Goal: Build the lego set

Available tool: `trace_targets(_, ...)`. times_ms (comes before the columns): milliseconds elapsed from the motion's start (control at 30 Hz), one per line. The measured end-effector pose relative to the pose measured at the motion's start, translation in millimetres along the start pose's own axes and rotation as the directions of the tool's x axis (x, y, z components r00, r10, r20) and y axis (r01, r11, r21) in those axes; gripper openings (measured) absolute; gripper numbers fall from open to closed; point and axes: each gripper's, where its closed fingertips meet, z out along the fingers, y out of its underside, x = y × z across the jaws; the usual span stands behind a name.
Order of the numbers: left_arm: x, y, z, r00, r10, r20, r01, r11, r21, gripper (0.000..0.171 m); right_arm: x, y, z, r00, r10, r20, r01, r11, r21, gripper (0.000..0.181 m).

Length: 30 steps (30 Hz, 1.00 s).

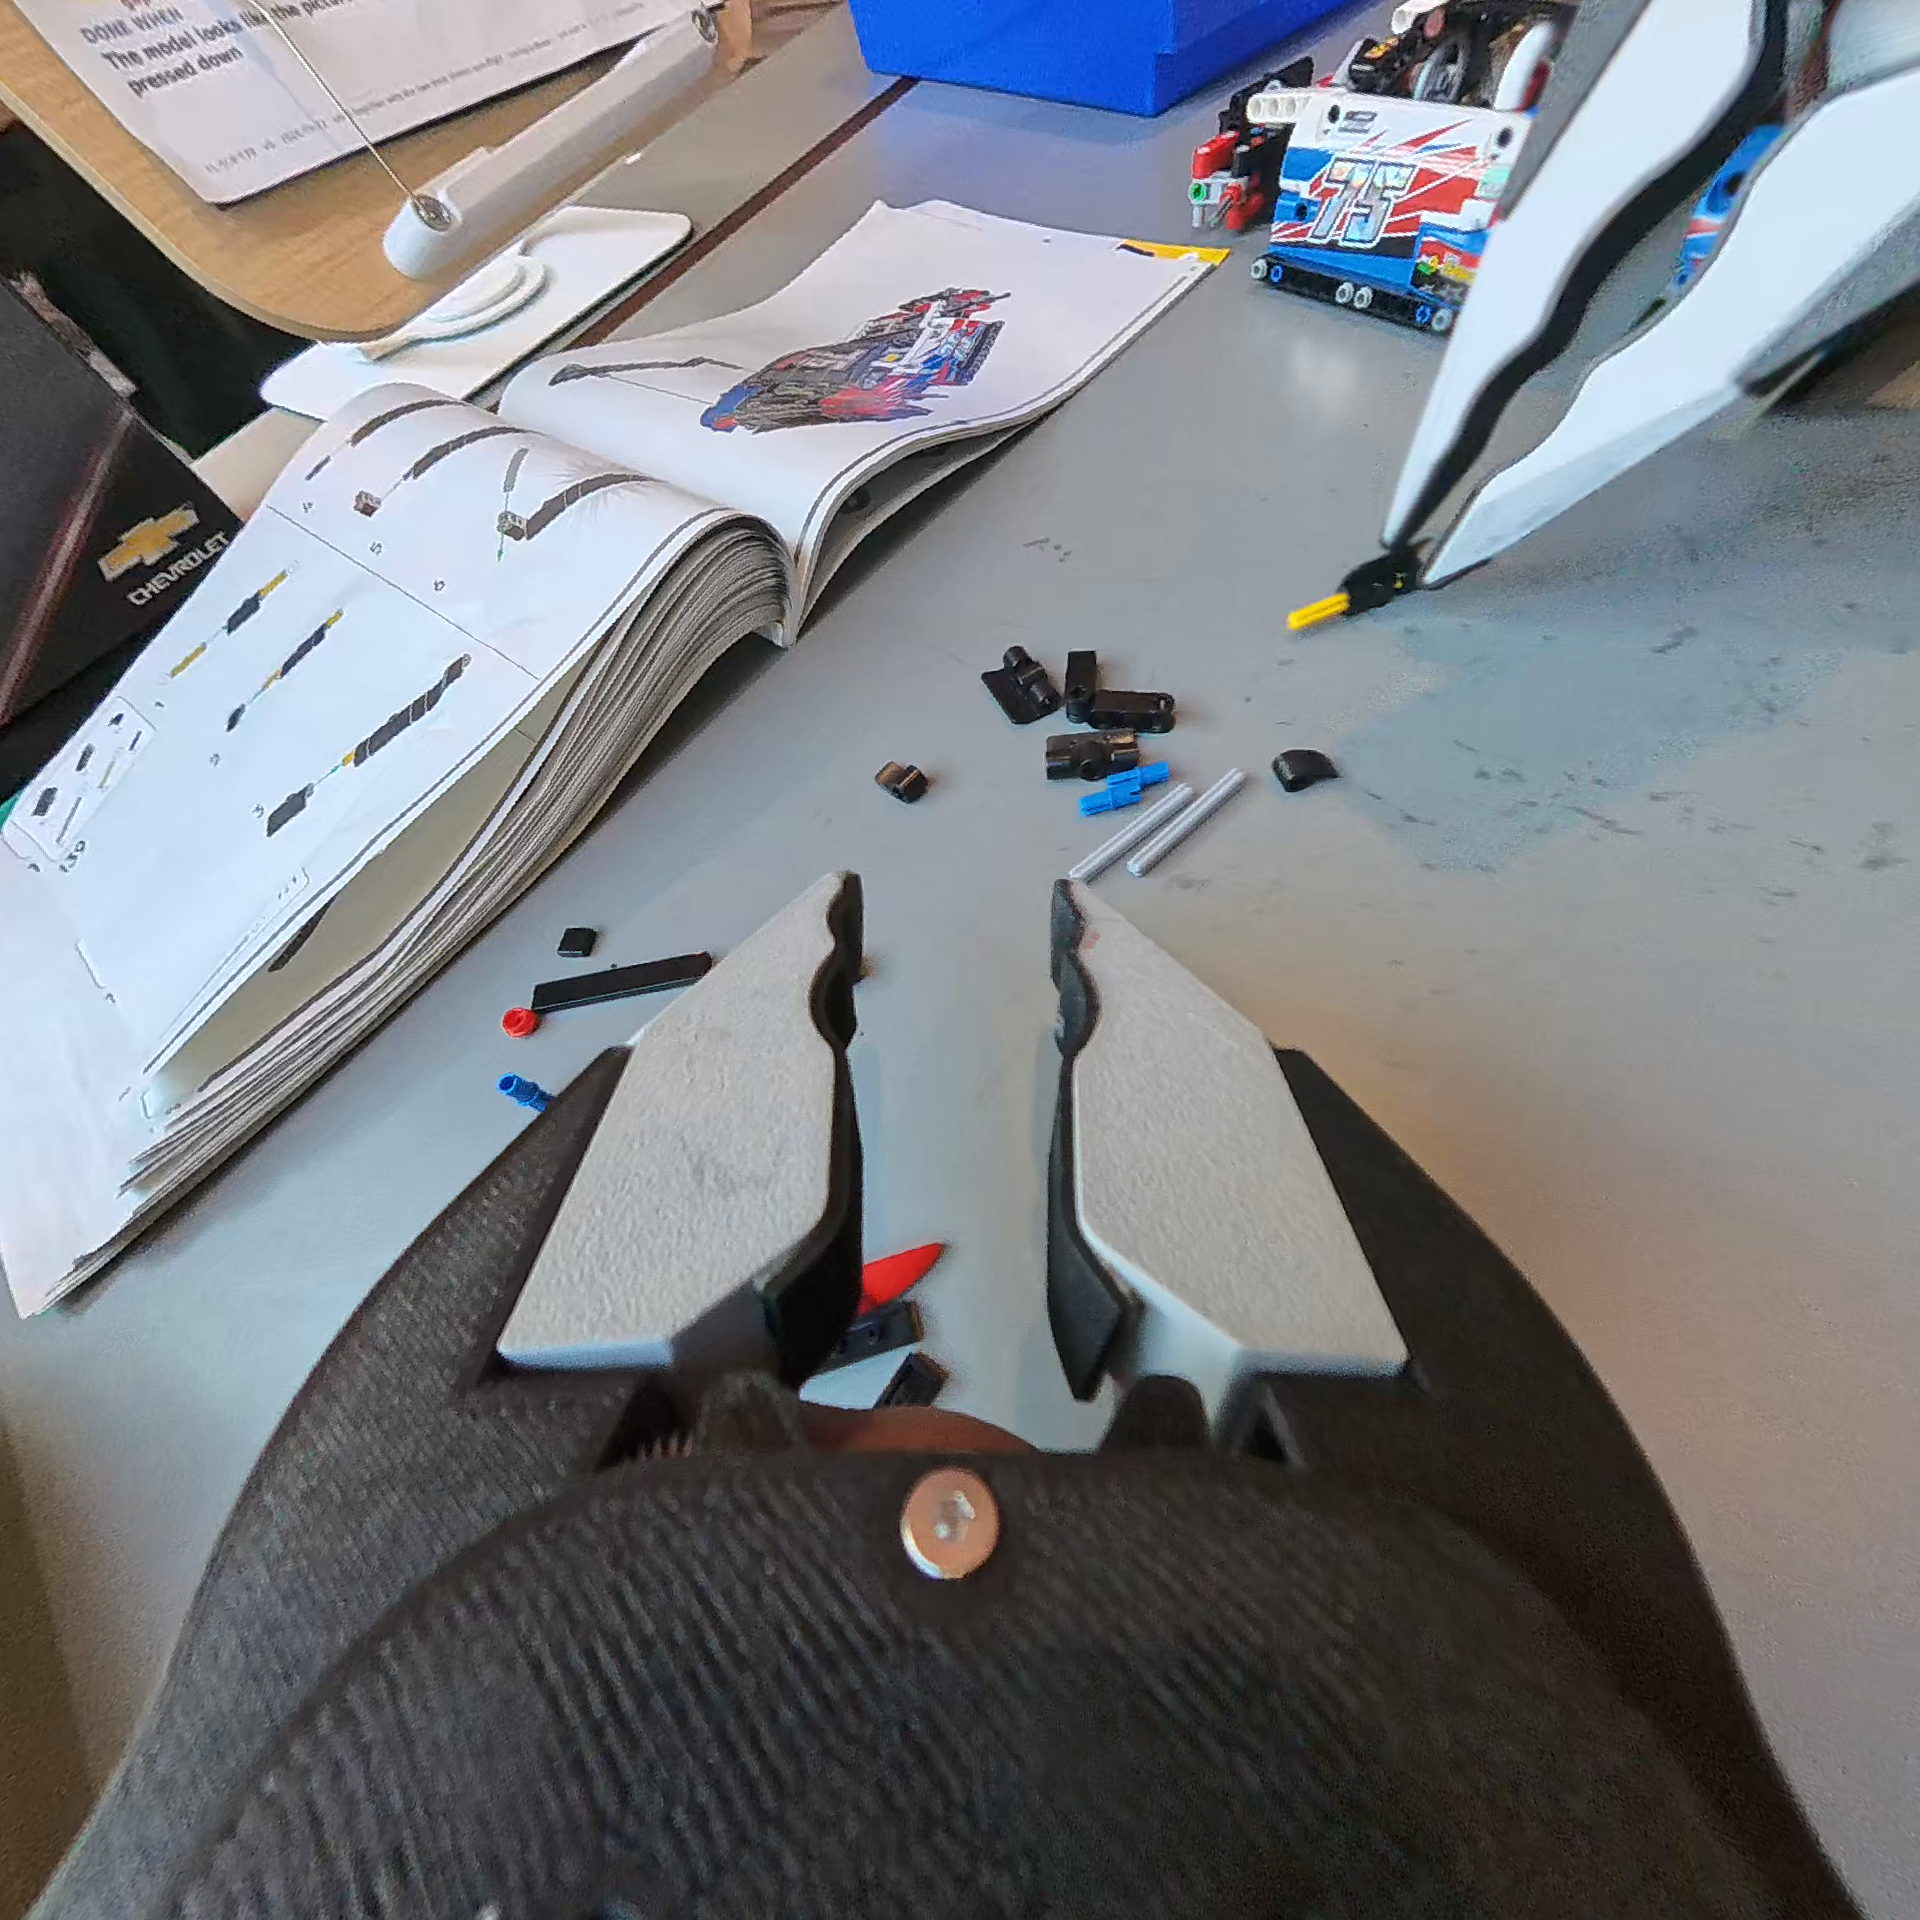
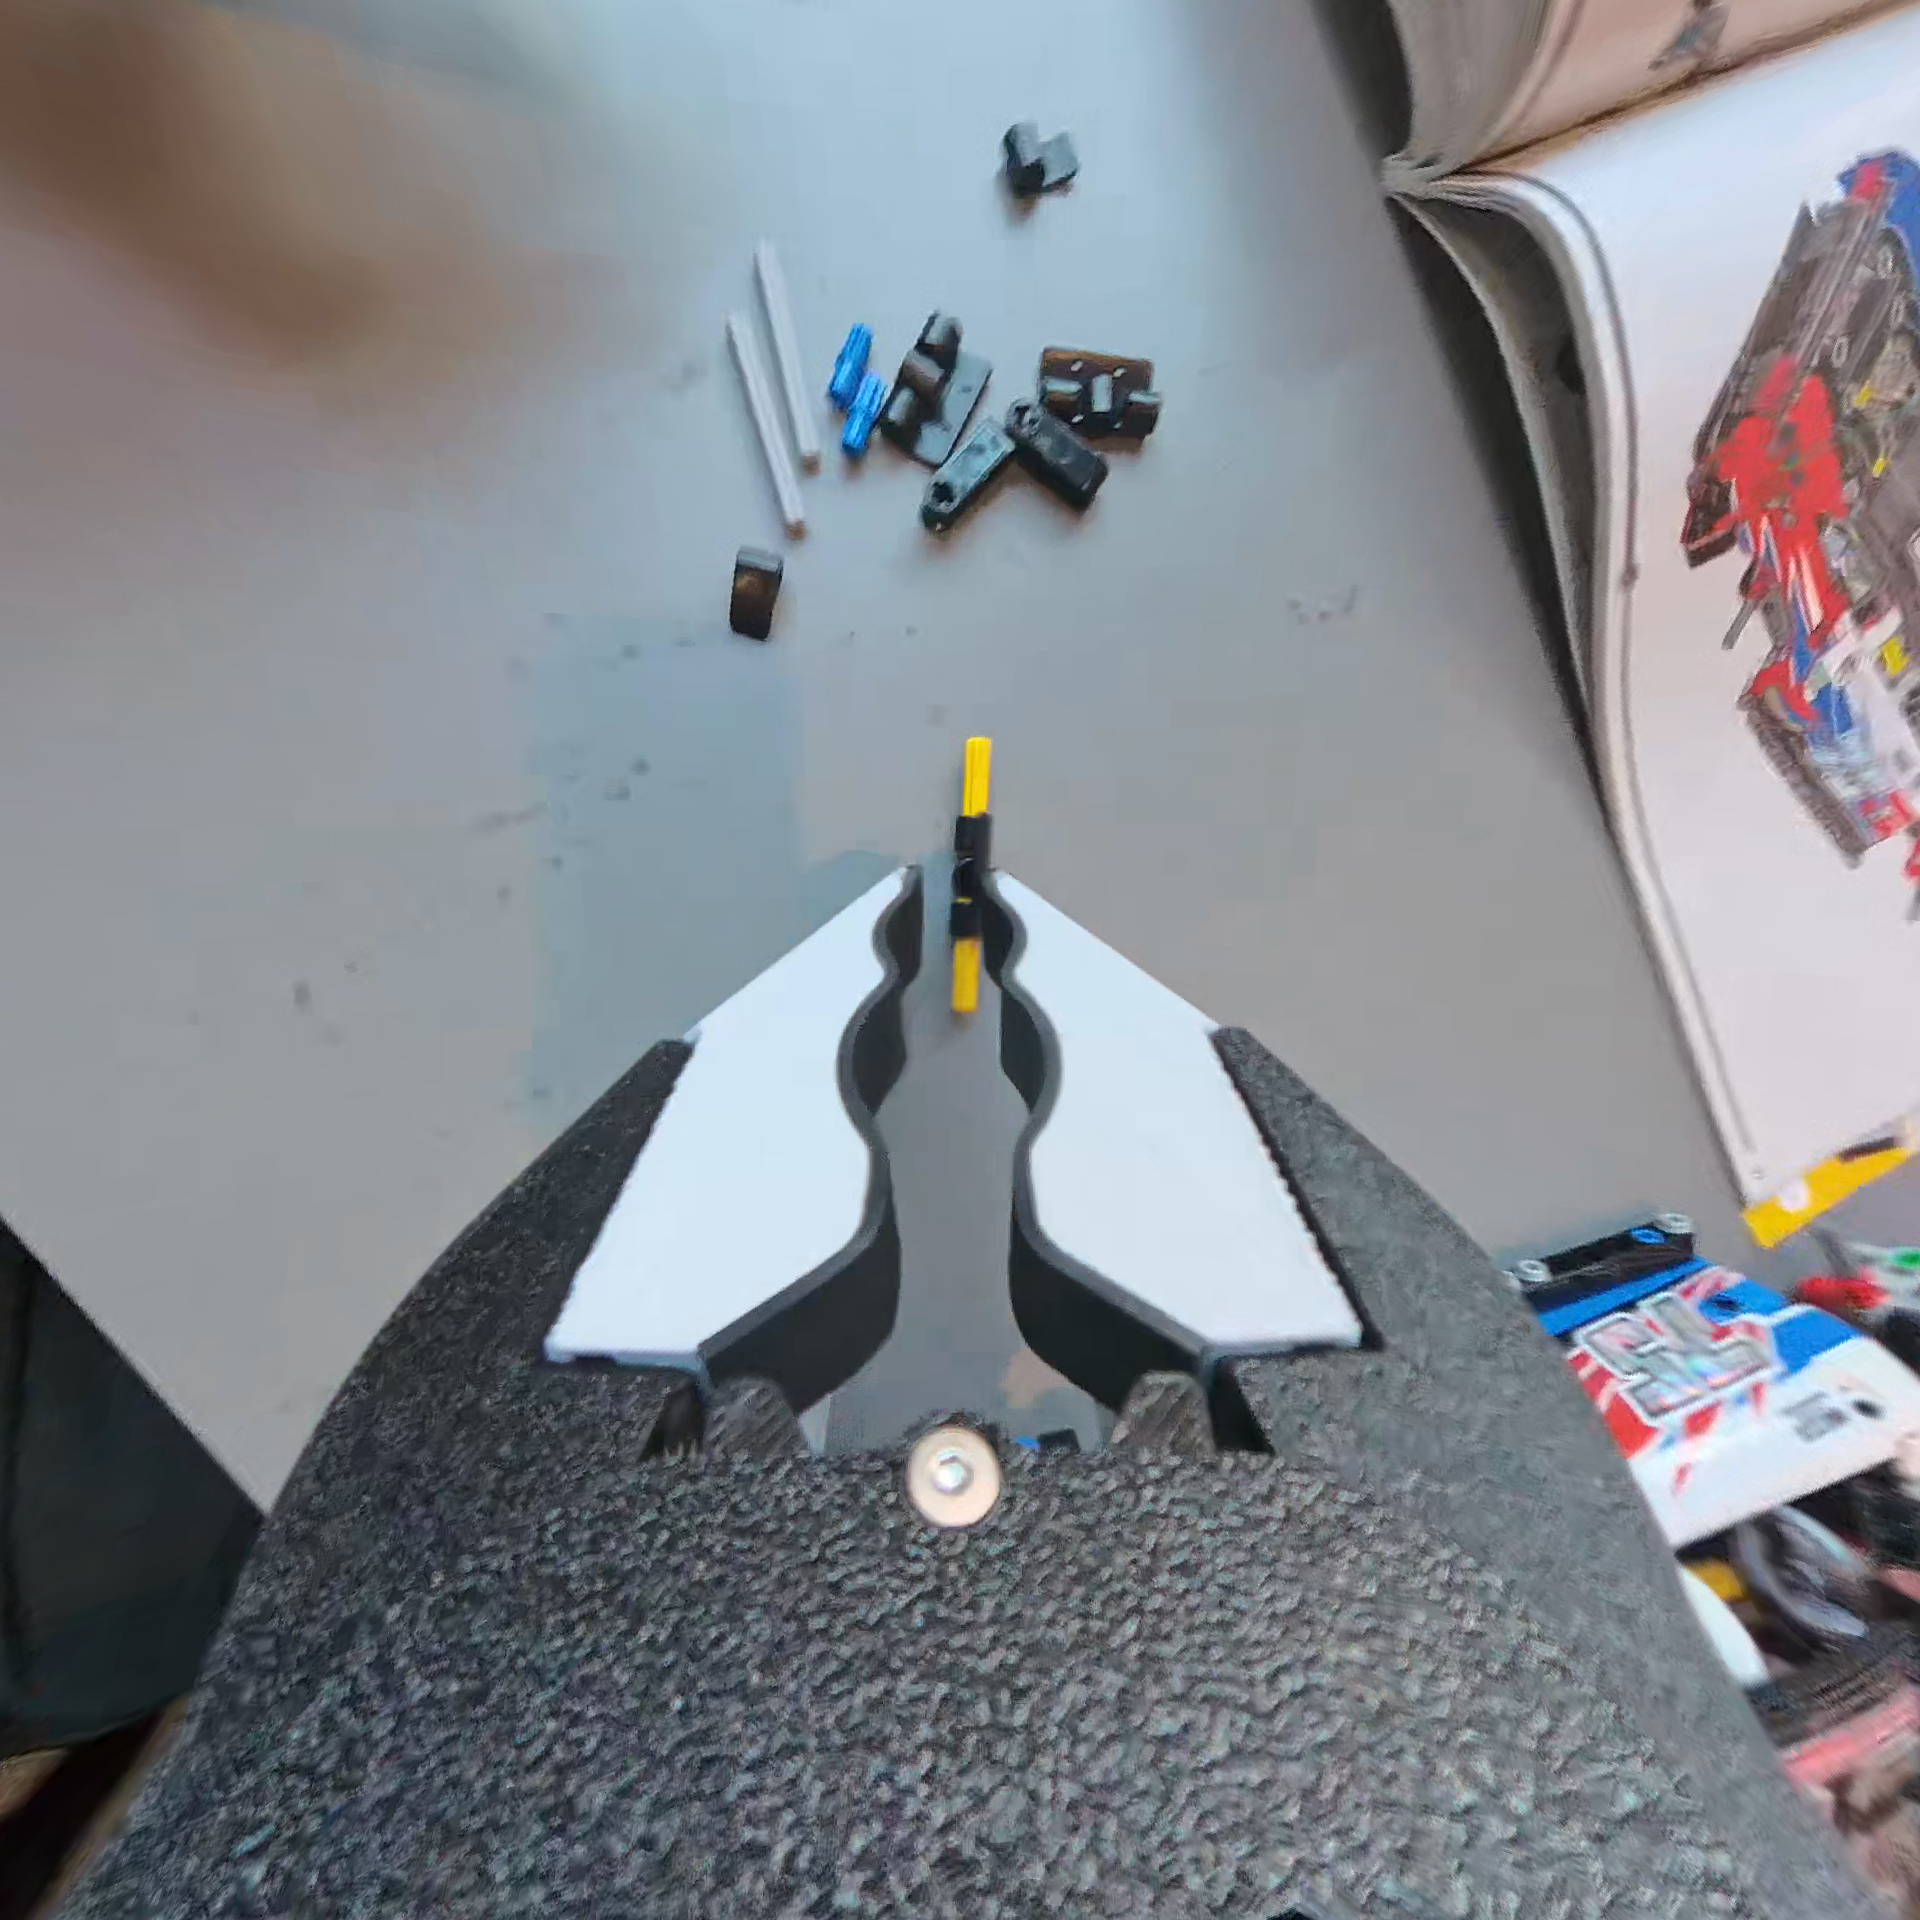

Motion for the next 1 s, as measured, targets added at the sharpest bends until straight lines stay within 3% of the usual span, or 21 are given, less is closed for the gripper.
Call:
trace_targets(67, 0.9, 0.0, 0.2, 1.000, 0.010, 0.001, -0.010, 1.000, -0.001, 0.034, -6.6, -1.9, -0.2, 0.983, -0.166, -0.074, 0.166, 0.986, -0.006, 0.002)
trace_targets(167, 0.1, -0.2, 0.2, 1.000, 0.003, 0.000, -0.003, 1.000, 0.001, 0.033, -20.1, -8.7, -9.4, 0.886, -0.423, -0.189, 0.419, 0.906, -0.062, 0.001)
trace_targets(233, -0.7, 0.0, 0.3, 1.000, -0.008, -0.004, 0.008, 1.000, 0.000, 0.033, -39.6, -15.1, -16.9, 0.836, -0.517, -0.184, 0.519, 0.853, -0.041, 0.006)
trace_targets(333, -0.5, 0.0, 0.4, 1.000, -0.008, -0.005, 0.008, 1.000, 0.000, 0.033, -54.6, -13.4, -25.5, 0.862, -0.494, -0.113, 0.498, 0.867, 0.001, 0.010)
trace_targets(433, 0.9, 0.2, 0.7, 1.000, 0.007, -0.003, -0.007, 1.000, -0.002, 0.033, -26.9, -15.5, -29.5, 0.907, -0.384, -0.172, 0.393, 0.919, 0.025, 0.009)
trace_targets(533, 1.8, 0.4, 0.9, 1.000, 0.016, -0.002, -0.016, 1.000, -0.004, 0.033, -12.3, -6.1, -17.8, 0.939, -0.330, -0.101, 0.330, 0.944, -0.017, 0.032)
trace_targets(600, 1.9, -0.1, 0.5, 1.000, 0.013, -0.005, -0.013, 1.000, 0.000, 0.034, -10.5, -3.3, -11.7, 0.907, -0.412, -0.094, 0.409, 0.911, -0.048, 0.028)
trace_targets(667, 2.5, -0.5, 0.1, 1.000, 0.013, -0.011, -0.013, 1.000, 0.004, 0.034, -13.1, -3.7, -8.3, 0.867, -0.490, -0.092, 0.488, 0.872, -0.052, 0.002)
trace_targets(1000, 4.7, -0.2, 0.8, 1.000, 0.027, -0.014, -0.027, 1.000, 0.001, 0.033, -46.5, 15.6, -8.9, 0.759, -0.633, -0.152, 0.618, 0.774, -0.137, 0.000)
